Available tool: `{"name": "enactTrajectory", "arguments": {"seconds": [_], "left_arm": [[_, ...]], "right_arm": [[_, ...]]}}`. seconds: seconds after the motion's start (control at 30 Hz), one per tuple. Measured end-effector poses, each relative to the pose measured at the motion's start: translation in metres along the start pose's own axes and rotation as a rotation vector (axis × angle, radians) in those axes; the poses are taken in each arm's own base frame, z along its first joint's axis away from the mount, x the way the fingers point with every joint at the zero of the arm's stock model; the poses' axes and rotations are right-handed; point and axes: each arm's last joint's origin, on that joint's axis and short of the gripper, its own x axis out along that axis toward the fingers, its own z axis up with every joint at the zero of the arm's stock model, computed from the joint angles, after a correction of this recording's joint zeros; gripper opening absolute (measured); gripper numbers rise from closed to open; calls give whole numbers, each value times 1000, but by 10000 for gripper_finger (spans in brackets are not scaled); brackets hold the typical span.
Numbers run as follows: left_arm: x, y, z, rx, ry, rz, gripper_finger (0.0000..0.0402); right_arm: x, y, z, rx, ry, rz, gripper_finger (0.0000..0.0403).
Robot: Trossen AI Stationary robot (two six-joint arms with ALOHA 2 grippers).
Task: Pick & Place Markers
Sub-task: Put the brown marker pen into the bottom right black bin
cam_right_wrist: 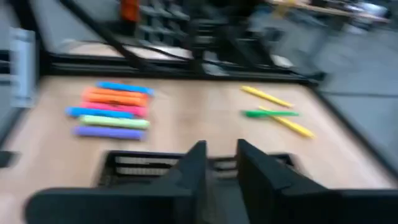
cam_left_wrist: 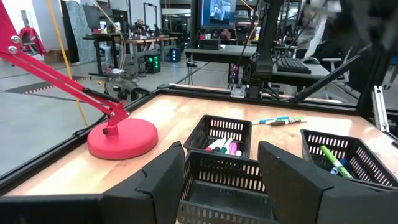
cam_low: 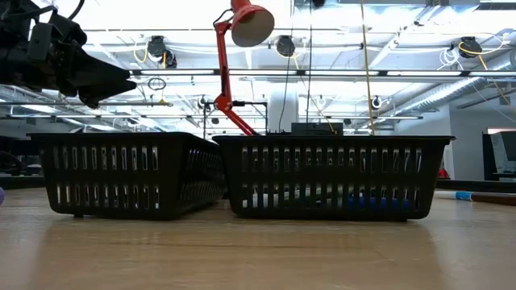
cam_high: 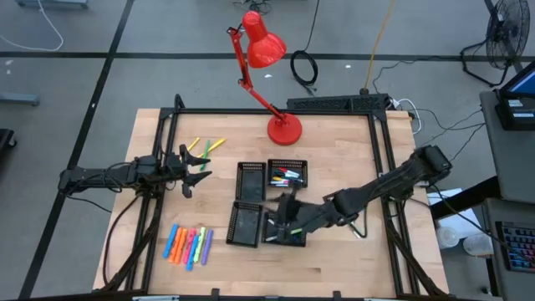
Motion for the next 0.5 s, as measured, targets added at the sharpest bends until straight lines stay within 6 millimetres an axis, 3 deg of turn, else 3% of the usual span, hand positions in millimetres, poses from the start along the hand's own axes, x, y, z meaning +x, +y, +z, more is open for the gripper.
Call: {"name": "enactTrajectory", "arguments": {"seconds": [0.13, 0.2, 0.33, 0.5], "left_arm": [[0, 0, 0, 0, 1, 0, 209], [0, 0, 0, 0, 0, 0, 209], [0, 0, 0, 0, 0, 0, 209], [0, 0, 0, 0, 1, 0, 209]], "right_arm": [[-24, -14, 17, 23, 221, -125, 147], [-35, -24, 11, 111, 398, -153, 172], [-51, -39, -22, 299, 805, -244, 194], [-62, -33, -72, 428, 1092, -322, 189]]}}
